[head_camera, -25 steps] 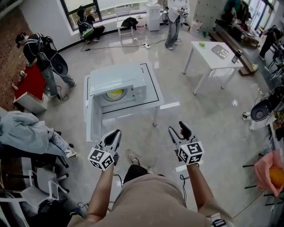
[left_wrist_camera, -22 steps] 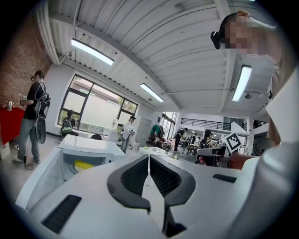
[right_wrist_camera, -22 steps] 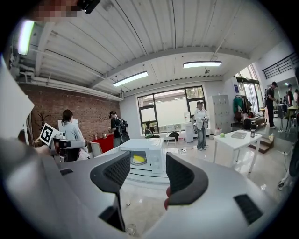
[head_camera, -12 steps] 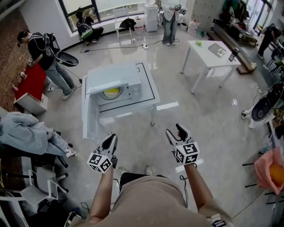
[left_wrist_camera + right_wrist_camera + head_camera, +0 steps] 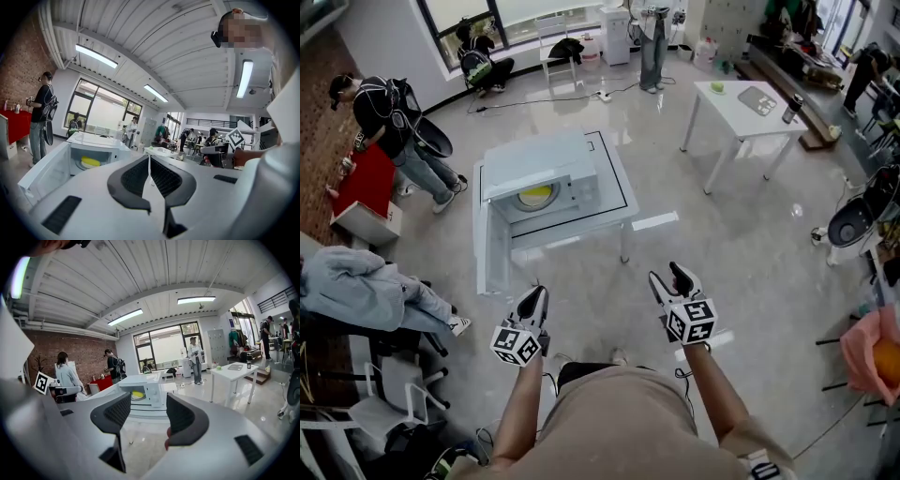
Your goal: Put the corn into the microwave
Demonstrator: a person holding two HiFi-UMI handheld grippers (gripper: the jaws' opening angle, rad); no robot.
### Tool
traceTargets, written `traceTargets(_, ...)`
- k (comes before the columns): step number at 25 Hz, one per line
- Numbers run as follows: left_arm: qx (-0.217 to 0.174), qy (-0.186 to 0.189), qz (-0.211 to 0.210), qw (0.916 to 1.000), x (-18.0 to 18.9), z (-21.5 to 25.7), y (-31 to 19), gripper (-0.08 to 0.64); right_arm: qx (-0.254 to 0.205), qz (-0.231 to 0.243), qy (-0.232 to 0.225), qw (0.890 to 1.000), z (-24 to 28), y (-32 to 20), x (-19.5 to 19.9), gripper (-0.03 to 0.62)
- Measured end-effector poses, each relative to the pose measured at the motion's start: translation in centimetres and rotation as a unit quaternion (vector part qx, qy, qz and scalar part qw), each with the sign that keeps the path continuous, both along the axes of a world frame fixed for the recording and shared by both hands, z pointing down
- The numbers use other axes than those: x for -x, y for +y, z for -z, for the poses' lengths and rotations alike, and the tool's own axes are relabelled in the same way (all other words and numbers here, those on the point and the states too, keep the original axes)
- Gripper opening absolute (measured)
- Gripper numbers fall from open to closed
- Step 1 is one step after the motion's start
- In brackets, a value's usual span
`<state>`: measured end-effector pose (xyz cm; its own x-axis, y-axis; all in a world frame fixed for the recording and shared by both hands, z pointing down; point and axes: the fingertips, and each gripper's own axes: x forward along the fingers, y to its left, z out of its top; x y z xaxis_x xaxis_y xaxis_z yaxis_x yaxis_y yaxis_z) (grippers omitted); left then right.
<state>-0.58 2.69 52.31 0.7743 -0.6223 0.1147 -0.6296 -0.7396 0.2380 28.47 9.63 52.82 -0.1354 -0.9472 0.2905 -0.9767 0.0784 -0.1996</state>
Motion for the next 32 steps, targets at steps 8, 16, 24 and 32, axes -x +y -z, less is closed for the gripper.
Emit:
traceTargets(8,0.01,-0.025,-0.01,0.9996,-0.2,-0.9,-1.0,0.003,0.003,-0.004,-0.012,1.0,-1.3,-0.2,0.5,0.245)
traceTargets(16,0.016,-0.033,-0.026,0.999,-1.0,-1.0,-0.7,0.003,-0.023,-0.014,-0.002,1.0,-0.4,0.4,0.2,0.129)
traceTargets(24,0.025,-0.032,-0.03,0.9987,-1.7,-1.8,-0.1,0.003,-0.014,-0.016,-0.005,1.0,-1.5,1.2,-0.4,0.129)
traceTargets(32,0.032,-0.032,-0.035,0.9984,-2.3,-2.1,0.8,0.003,-0.003,-0.021,-0.015,1.0,-2.1,2.4,-1.0,0.129)
